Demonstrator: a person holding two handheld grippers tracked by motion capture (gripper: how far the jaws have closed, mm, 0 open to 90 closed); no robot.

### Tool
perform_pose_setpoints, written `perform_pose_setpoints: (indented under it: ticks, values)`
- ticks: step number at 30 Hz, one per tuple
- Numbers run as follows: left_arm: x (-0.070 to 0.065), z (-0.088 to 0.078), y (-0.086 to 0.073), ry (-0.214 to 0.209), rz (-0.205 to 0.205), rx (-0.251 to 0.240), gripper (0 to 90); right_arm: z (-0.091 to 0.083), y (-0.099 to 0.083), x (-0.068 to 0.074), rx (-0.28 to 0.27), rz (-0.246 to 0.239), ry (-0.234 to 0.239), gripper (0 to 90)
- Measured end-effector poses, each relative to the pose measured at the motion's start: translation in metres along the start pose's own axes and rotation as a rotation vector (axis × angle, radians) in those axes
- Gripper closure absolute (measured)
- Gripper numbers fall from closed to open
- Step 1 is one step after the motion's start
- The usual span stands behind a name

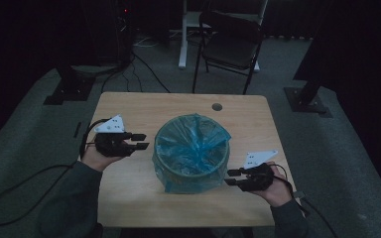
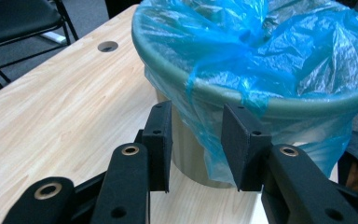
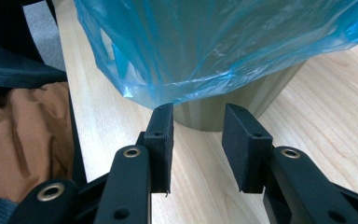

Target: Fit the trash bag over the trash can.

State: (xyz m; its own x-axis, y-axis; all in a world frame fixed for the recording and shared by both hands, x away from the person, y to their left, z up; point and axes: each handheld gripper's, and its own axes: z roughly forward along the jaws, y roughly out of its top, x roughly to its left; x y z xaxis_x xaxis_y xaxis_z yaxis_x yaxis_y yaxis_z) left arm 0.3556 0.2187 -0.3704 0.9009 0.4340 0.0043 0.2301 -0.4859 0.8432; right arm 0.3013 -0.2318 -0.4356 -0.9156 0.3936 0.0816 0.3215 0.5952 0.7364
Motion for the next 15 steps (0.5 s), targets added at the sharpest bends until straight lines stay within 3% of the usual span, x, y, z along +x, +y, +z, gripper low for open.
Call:
perform_pose_setpoints:
  ticks: [15]
  values:
    - [0.0061,0.0017,0.0097,-0.028,0.017,0.006,65.9,0.0020,-0.0023,-0.0017,-0.008,0.011,-0.016,58.3]
